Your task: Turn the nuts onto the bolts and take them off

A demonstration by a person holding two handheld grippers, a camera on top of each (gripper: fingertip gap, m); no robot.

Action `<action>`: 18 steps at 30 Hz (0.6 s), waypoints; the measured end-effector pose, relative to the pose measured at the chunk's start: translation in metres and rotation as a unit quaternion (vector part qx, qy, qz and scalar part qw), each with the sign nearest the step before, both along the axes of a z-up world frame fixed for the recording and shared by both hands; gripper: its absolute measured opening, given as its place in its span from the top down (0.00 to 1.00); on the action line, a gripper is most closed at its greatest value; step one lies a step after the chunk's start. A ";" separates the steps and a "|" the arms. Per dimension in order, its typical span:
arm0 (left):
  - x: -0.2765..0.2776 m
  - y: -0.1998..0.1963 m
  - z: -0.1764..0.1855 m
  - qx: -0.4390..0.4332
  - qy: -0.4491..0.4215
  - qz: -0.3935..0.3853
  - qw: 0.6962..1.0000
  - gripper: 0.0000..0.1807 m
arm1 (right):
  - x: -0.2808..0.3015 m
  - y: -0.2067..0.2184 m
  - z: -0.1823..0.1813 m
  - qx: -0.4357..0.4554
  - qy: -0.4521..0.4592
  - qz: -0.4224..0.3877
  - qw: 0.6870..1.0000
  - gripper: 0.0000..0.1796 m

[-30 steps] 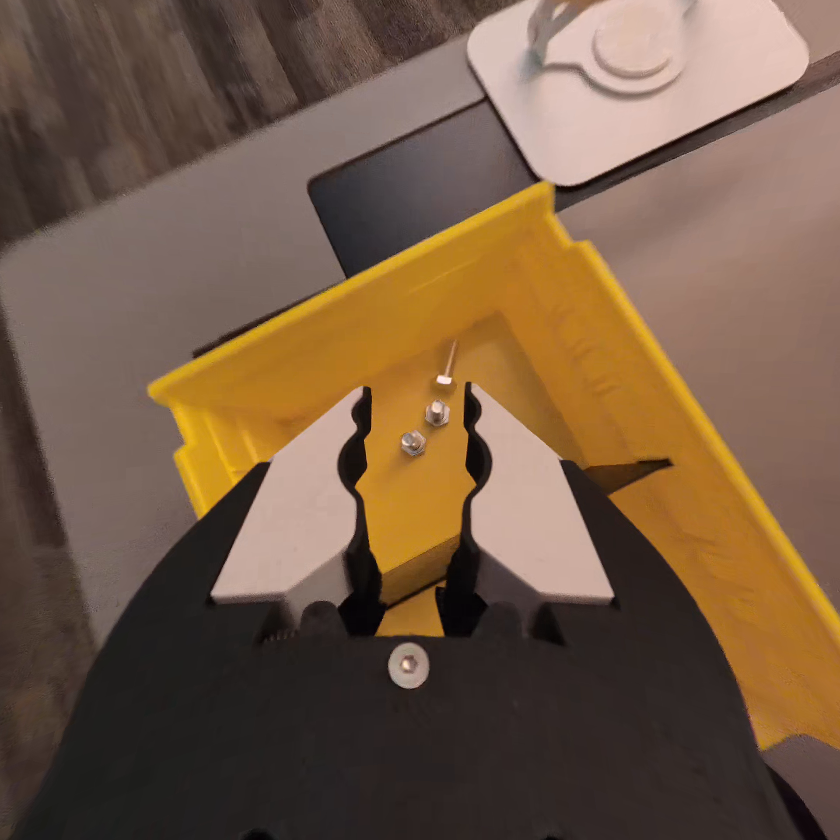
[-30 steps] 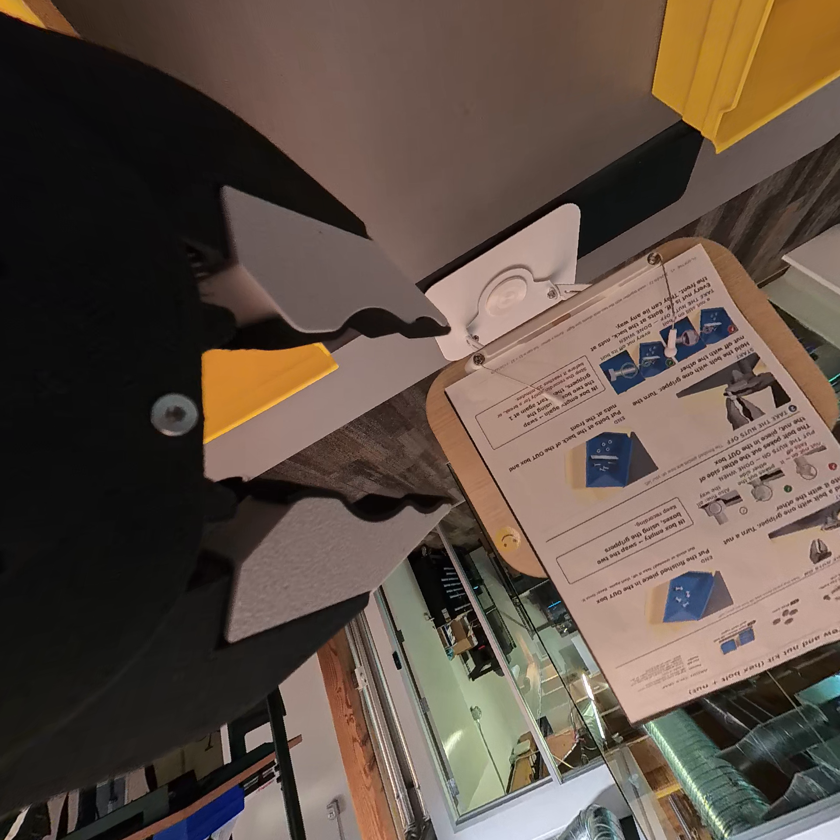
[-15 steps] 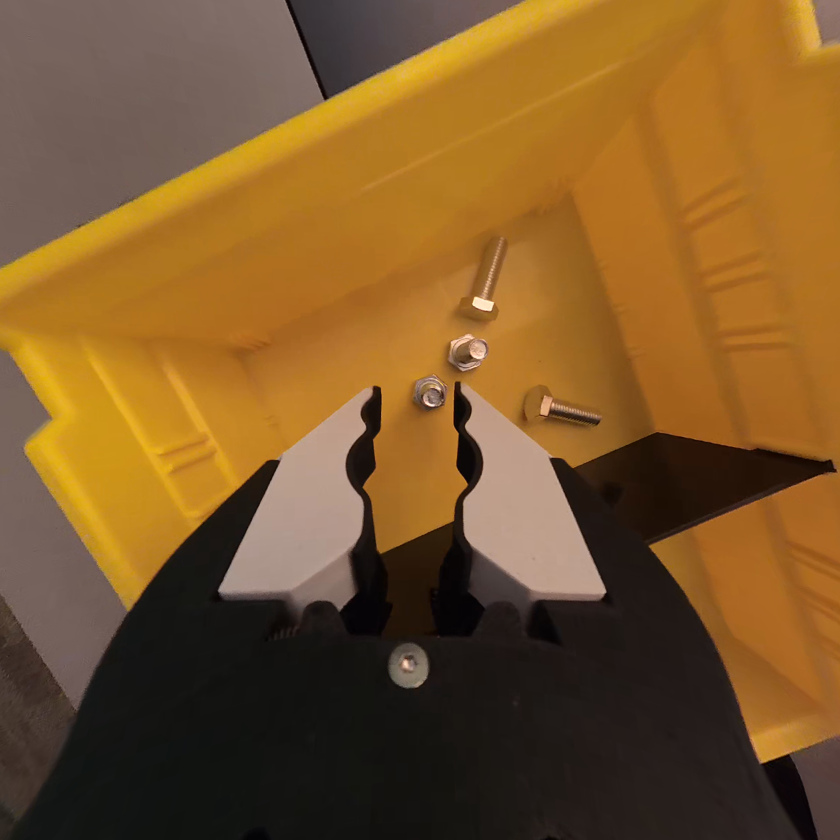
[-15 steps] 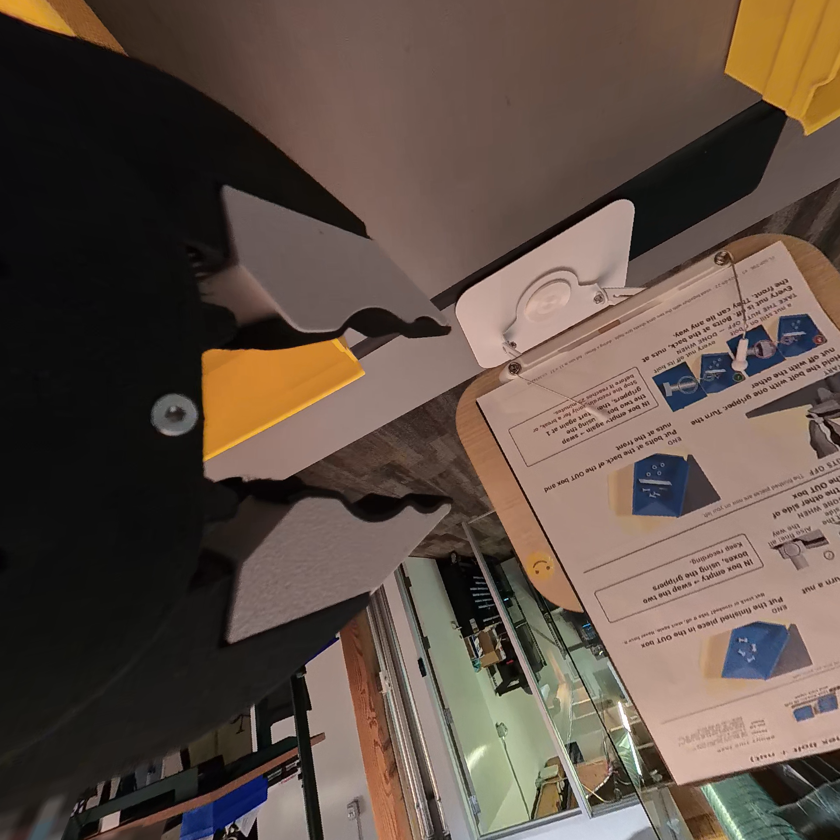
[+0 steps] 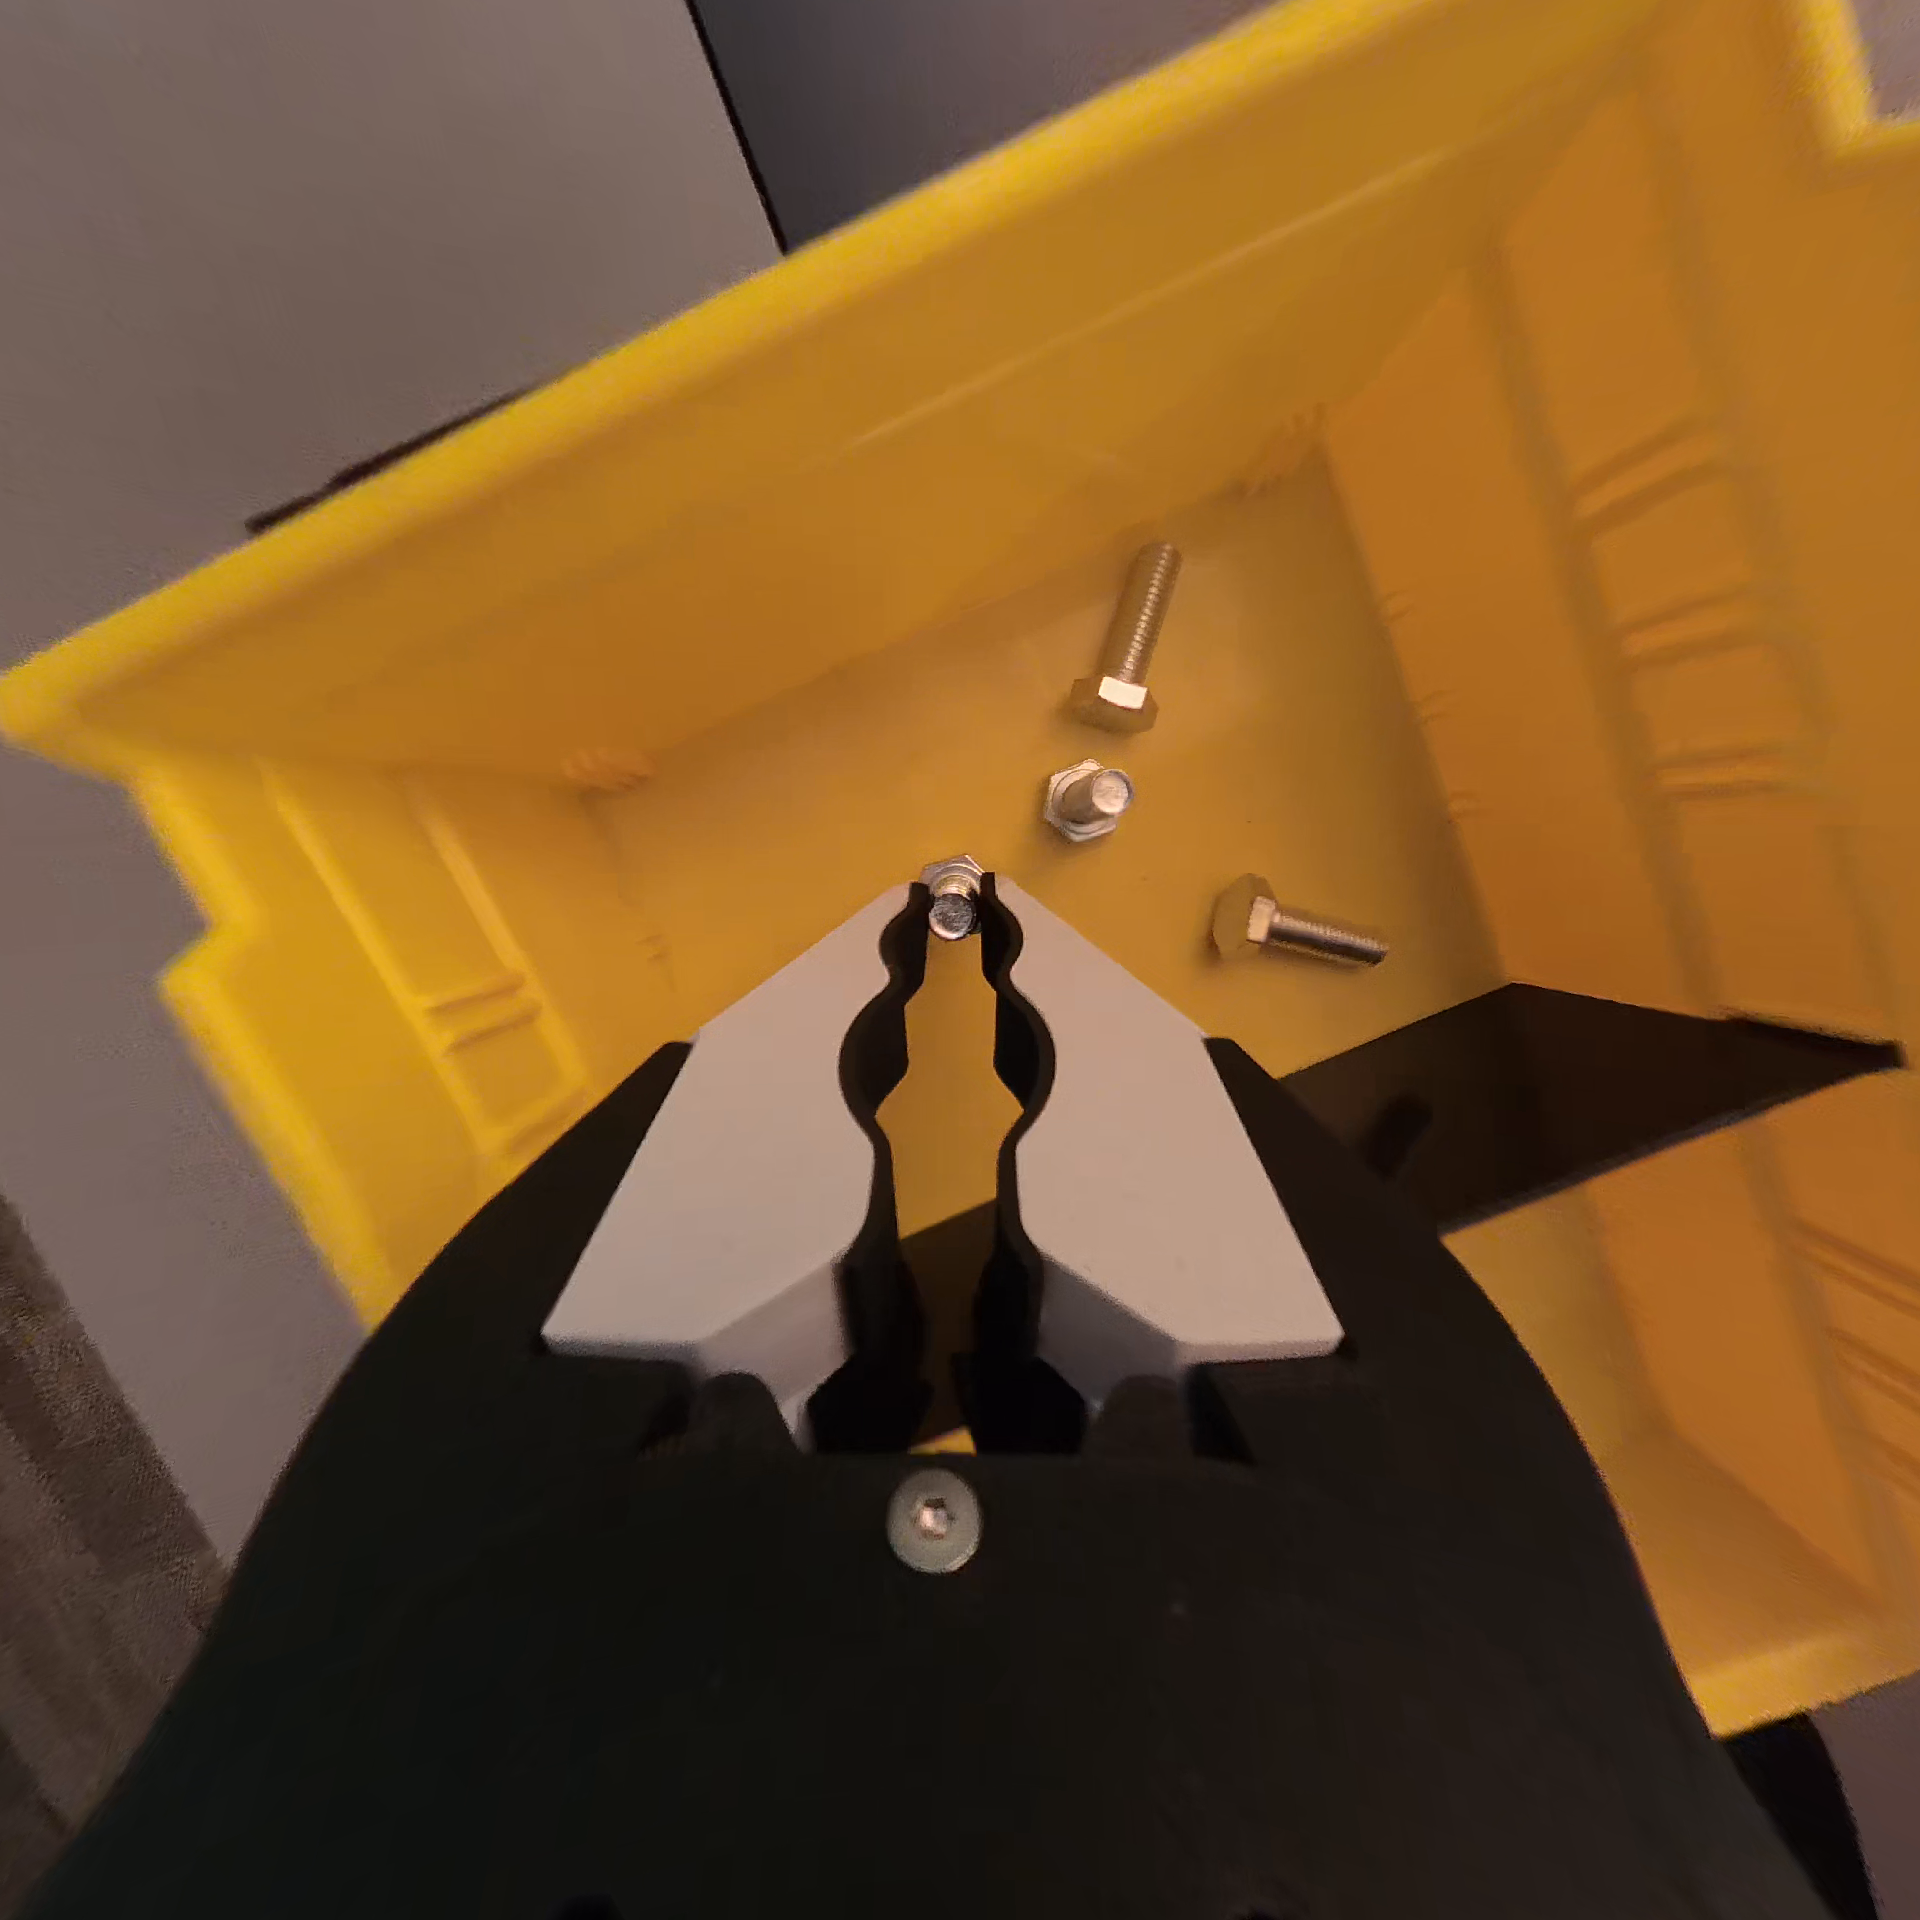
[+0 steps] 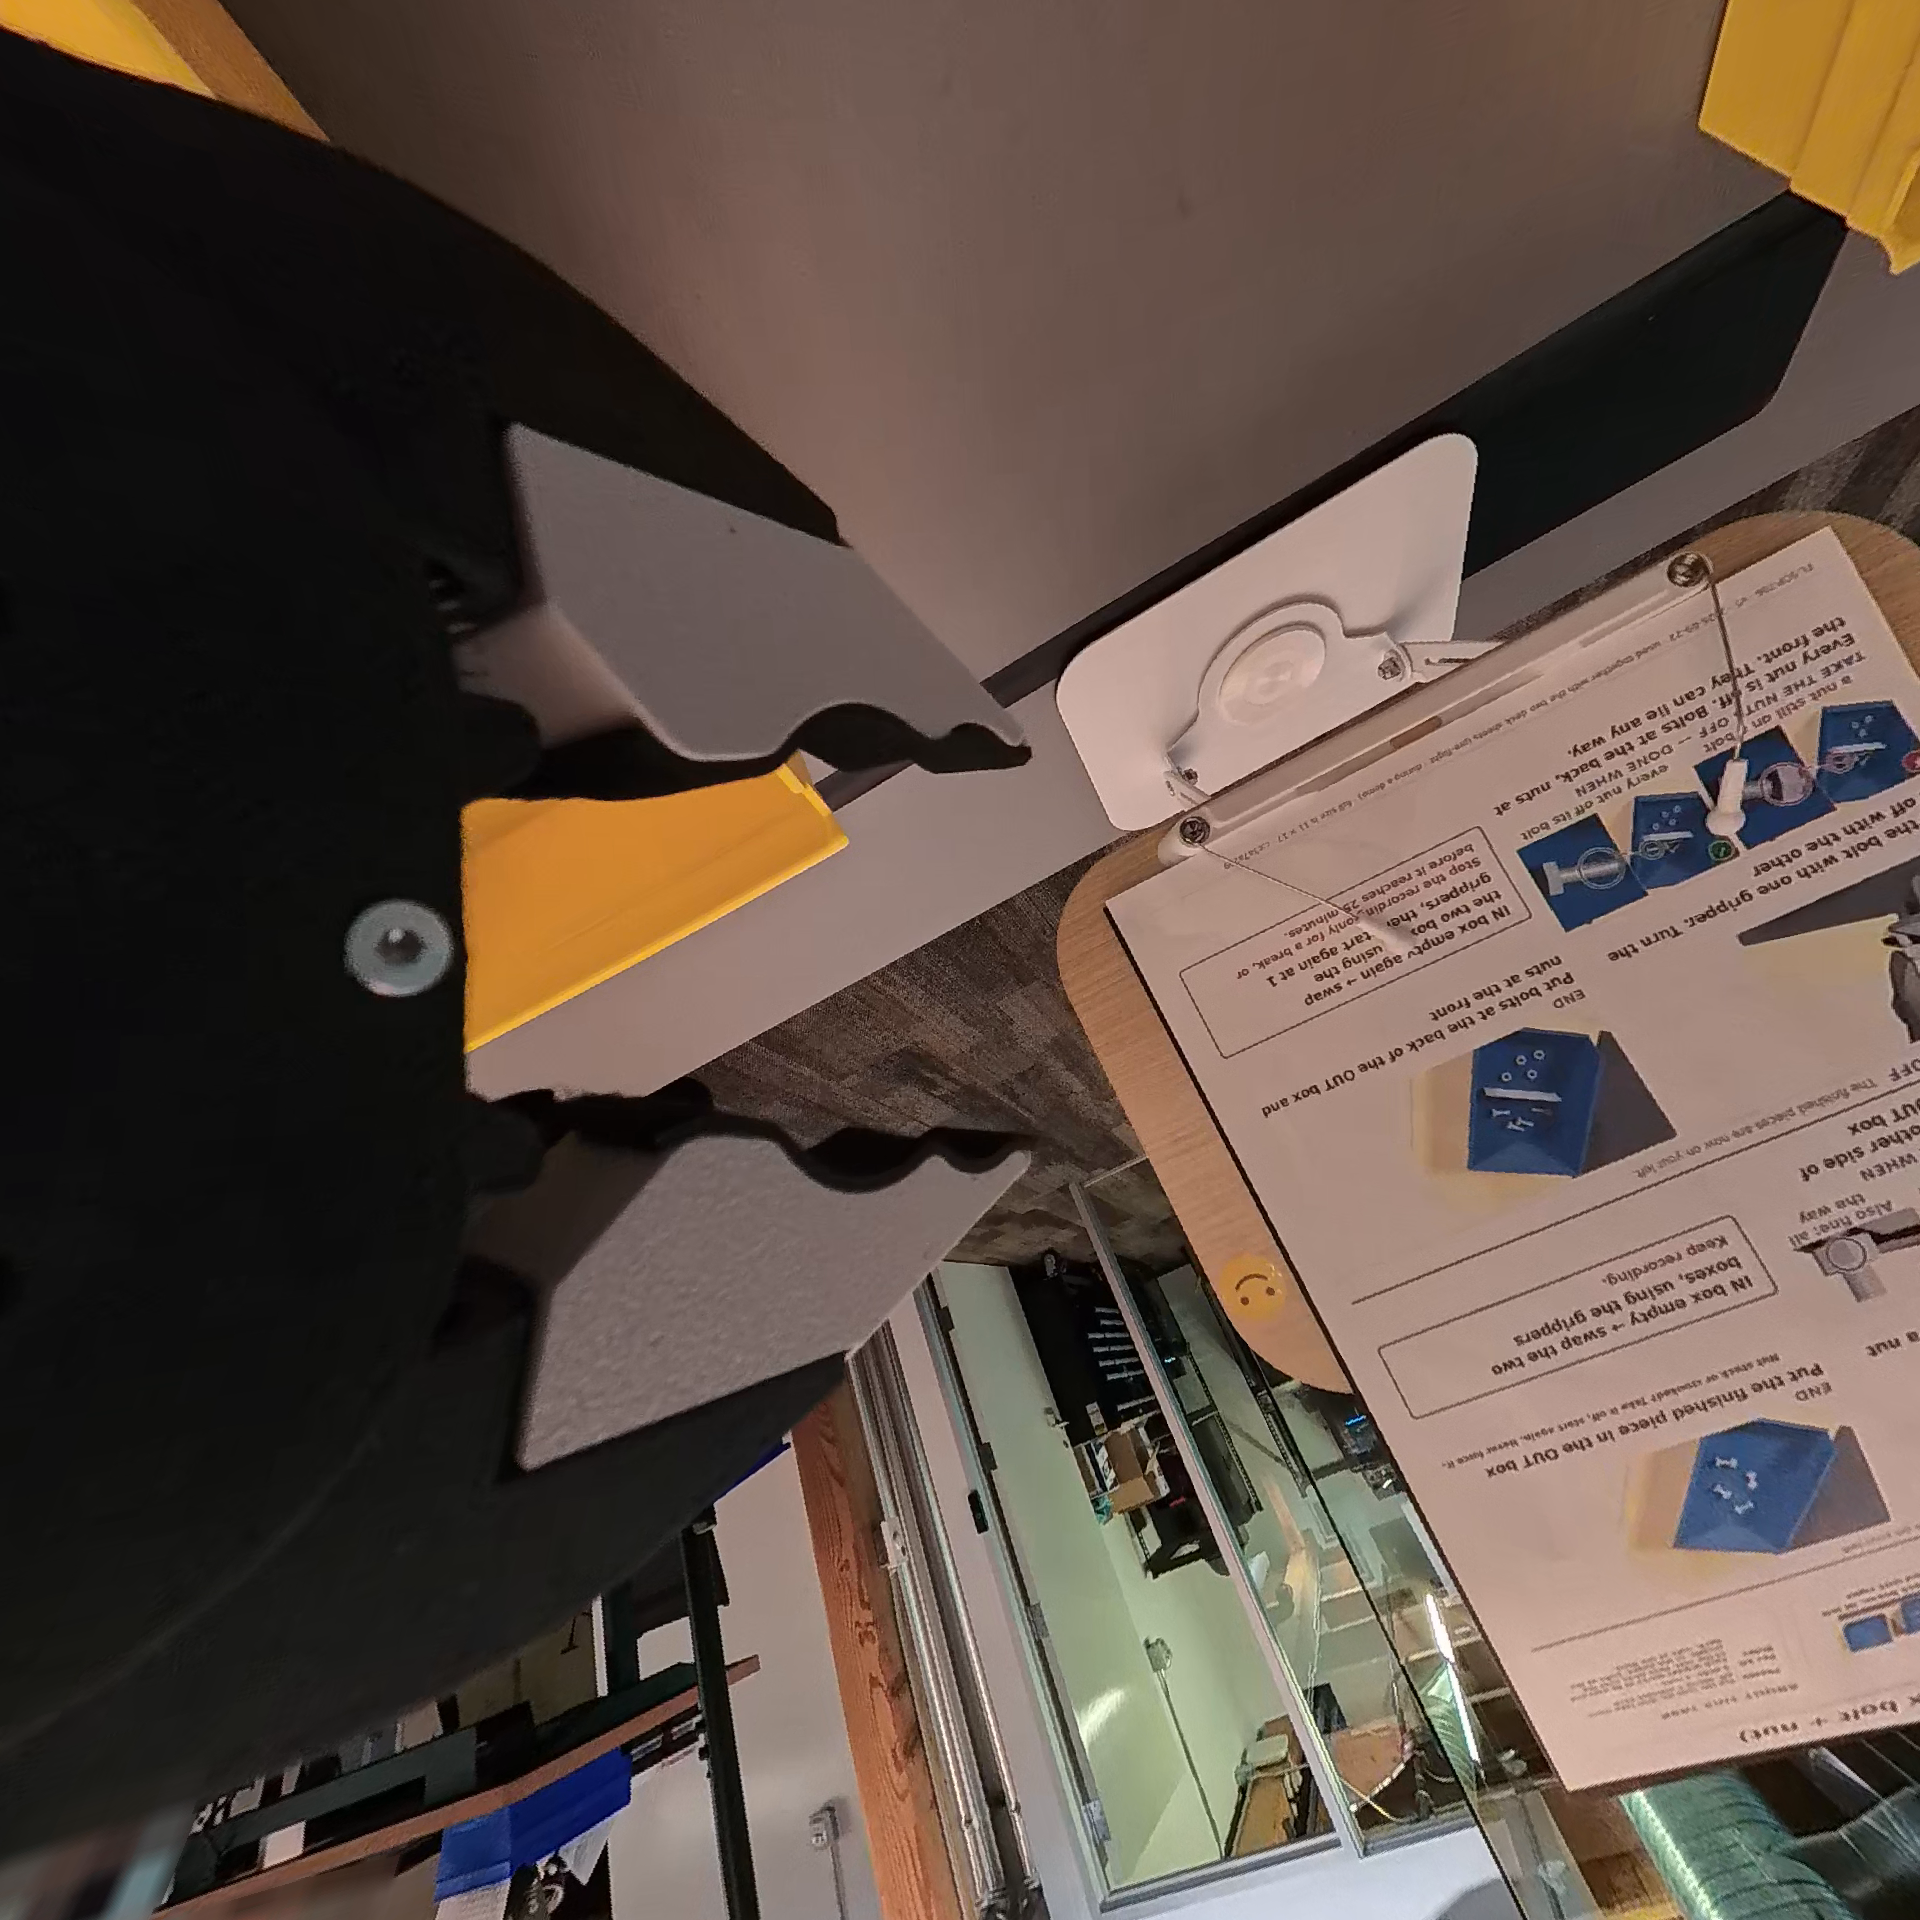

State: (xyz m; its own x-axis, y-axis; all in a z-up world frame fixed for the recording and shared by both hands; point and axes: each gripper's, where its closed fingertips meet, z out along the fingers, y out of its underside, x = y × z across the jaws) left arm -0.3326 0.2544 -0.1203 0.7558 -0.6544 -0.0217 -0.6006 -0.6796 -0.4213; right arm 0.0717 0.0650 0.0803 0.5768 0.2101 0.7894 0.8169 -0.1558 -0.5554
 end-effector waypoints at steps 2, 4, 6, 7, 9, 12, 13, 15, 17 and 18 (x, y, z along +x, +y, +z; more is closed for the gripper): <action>0.003 -0.004 0.024 0.023 -0.011 0.006 1.000 0.95 | 0.001 0.000 0.000 0.000 -0.002 -0.001 1.000 0.62; 0.021 -0.016 0.063 0.060 -0.043 -0.010 0.997 0.96 | 0.001 0.000 0.000 0.001 -0.001 -0.002 1.000 0.62; 0.060 -0.046 0.111 0.096 -0.106 -0.056 0.988 0.96 | 0.001 0.000 0.001 0.002 0.000 -0.002 1.000 0.62; 0.088 -0.068 0.133 0.108 -0.148 -0.098 0.978 0.96 | 0.001 0.000 0.001 0.001 0.001 0.000 1.000 0.62; 0.144 -0.125 0.162 0.112 -0.209 -0.208 0.949 0.96 | -0.006 0.000 -0.002 -0.005 0.013 0.017 1.000 0.62; 0.196 -0.191 0.149 0.085 -0.184 -0.335 0.920 0.96 | -0.029 -0.003 -0.010 -0.031 0.043 0.079 0.995 0.62; 0.206 -0.202 0.137 0.077 -0.158 -0.355 0.918 0.96 | -0.034 -0.004 -0.013 -0.042 0.049 0.092 0.994 0.62; 0.221 -0.214 0.109 0.059 -0.110 -0.381 0.916 0.96 | -0.036 -0.005 -0.019 -0.056 0.048 0.095 0.993 0.62; 0.233 -0.221 0.081 0.033 -0.074 -0.396 0.915 0.96 | -0.035 -0.006 -0.025 -0.069 0.041 0.096 0.992 0.62; 0.236 -0.224 0.068 0.020 -0.060 -0.398 0.915 0.96 | -0.036 -0.007 -0.028 -0.077 0.040 0.101 0.991 0.62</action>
